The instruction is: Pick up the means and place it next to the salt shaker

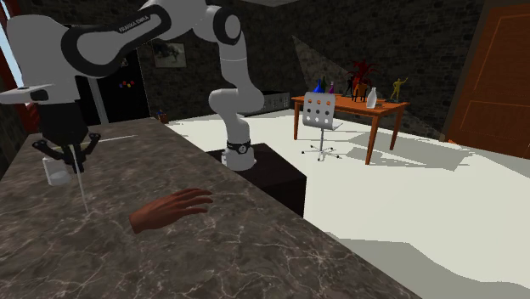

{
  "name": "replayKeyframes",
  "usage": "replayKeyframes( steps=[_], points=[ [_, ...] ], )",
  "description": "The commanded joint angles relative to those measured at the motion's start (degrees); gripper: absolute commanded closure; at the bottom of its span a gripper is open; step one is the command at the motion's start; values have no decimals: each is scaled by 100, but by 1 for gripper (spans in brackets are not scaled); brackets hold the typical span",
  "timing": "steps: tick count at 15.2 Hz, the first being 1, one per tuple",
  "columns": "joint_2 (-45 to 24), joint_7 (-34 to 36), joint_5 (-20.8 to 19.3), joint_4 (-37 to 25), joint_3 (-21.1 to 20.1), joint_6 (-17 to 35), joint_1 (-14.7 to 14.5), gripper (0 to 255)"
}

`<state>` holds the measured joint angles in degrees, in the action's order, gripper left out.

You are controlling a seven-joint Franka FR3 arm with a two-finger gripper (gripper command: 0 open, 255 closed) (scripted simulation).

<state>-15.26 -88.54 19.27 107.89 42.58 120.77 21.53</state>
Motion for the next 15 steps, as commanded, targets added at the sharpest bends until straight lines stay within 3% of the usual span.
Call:
replayKeyframes(
  steps=[1,11,15],
  points=[
    [-70,-62,75,74,-27,122,23,255],
    [-486,-391,508,366,-217,696,167,255],
    [-486,-390,508,366,-217,696,168,255]
  ],
)
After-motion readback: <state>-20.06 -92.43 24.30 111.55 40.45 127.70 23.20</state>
